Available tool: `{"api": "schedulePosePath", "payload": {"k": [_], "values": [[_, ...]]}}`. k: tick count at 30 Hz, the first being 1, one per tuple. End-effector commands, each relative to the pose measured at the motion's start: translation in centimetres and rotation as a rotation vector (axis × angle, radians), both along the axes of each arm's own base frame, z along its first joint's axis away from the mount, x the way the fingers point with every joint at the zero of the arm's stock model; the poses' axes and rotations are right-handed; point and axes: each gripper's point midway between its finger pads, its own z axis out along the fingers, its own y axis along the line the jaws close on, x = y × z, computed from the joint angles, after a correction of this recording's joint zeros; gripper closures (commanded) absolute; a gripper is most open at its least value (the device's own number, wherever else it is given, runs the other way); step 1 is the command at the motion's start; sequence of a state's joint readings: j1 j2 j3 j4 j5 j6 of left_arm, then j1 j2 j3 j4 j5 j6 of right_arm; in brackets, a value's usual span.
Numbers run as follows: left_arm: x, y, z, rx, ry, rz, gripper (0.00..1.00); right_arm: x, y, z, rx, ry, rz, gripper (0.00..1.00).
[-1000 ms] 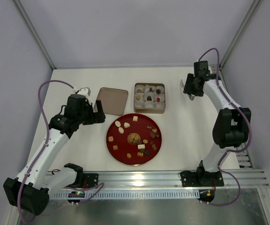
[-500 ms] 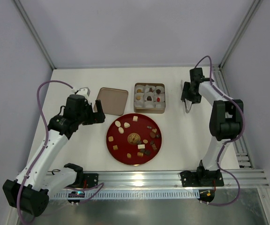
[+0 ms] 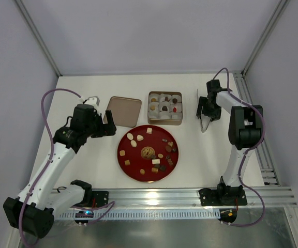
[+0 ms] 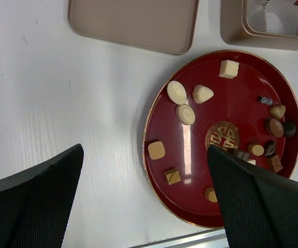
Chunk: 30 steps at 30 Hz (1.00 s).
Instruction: Pack the chocolate
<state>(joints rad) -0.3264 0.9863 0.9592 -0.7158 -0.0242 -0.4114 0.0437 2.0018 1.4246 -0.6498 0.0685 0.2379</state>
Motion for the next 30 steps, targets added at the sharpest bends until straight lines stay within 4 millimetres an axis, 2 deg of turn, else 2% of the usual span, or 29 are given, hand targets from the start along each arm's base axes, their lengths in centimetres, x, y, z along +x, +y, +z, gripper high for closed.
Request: {"api": "schedulePosePath", "payload": {"k": [1, 3, 5, 9, 12, 13, 16, 17, 19, 20, 21, 22, 23, 24, 25, 26, 27, 28, 30], "values": [[0.2, -0.3, 0.1, -0.008, -0.006, -0.009, 0.00, -0.1, 0.1, 0.4, 0.012, -0.003, 0.012, 0.24], [0.1, -0.2, 0.1, -0.004, -0.004, -0.007, 0.00, -0.3, 0.0, 0.7, 0.010, -0.007, 0.009, 0.22], [0.2, -0.1, 0.1, 0.001, -0.006, 0.000, 0.00, -0.3, 0.0, 1.7, 0.010, -0.034, 0.008, 0.14], [0.4, 0.2, -0.3, 0.014, 0.003, 0.014, 0.00, -0.2, 0.1, 3.5, 0.014, -0.074, 0.010, 0.10], [0.8, 0.3, -0.3, 0.021, 0.010, 0.029, 0.00, -0.5, 0.2, 5.4, 0.024, -0.119, -0.002, 0.10], [1.0, 0.3, -0.3, 0.029, 0.010, 0.035, 0.00, -0.5, 0.3, 7.1, 0.036, -0.164, -0.002, 0.10], [2.2, 0.2, 0.1, 0.032, 0.015, 0.051, 0.00, -1.1, 0.9, 9.4, 0.072, -0.231, -0.010, 0.10], [2.8, 0.4, 0.3, 0.050, 0.014, 0.072, 0.00, -1.3, 1.8, 11.5, 0.120, -0.282, 0.015, 0.10], [4.8, 0.8, 0.8, 0.100, 0.017, 0.095, 0.01, -1.3, 2.9, 13.7, 0.169, -0.344, 0.034, 0.10], [5.8, 1.5, 0.9, 0.148, 0.010, 0.128, 0.00, -1.6, 4.6, 15.3, 0.224, -0.382, 0.077, 0.10], [7.6, 1.6, 1.0, 0.209, 0.020, 0.110, 0.00, -1.4, 5.5, 16.4, 0.246, -0.409, 0.097, 0.10], [8.5, 2.2, 1.1, 0.262, 0.025, 0.115, 0.00, -1.4, 6.5, 17.2, 0.269, -0.423, 0.116, 0.10], [9.6, 3.8, 1.2, 0.373, 0.018, 0.158, 0.00, -1.4, 7.8, 18.0, 0.290, -0.437, 0.150, 0.10], [11.2, 4.4, -0.8, 0.440, 0.078, 0.150, 0.00, -1.0, 9.3, 19.1, 0.304, -0.457, 0.185, 0.10], [12.5, 4.8, 0.0, 0.484, 0.072, 0.122, 0.02, -0.8, 10.2, 19.5, 0.316, -0.463, 0.205, 0.10], [13.7, 5.2, -0.6, 0.496, 0.096, 0.127, 0.04, -0.5, 11.0, 19.8, 0.334, -0.467, 0.213, 0.11], [14.8, 5.6, -3.0, 0.486, 0.168, 0.117, 0.05, 0.0, 12.4, 20.0, 0.366, -0.461, 0.239, 0.13], [16.3, 5.2, -3.0, 0.445, 0.165, 0.104, 0.08, 0.4, 13.2, 20.3, 0.385, -0.467, 0.255, 0.13], [17.8, 4.2, -4.6, 0.379, 0.185, 0.059, 0.10, 1.0, 14.8, 21.0, 0.425, -0.468, 0.278, 0.15]]}}
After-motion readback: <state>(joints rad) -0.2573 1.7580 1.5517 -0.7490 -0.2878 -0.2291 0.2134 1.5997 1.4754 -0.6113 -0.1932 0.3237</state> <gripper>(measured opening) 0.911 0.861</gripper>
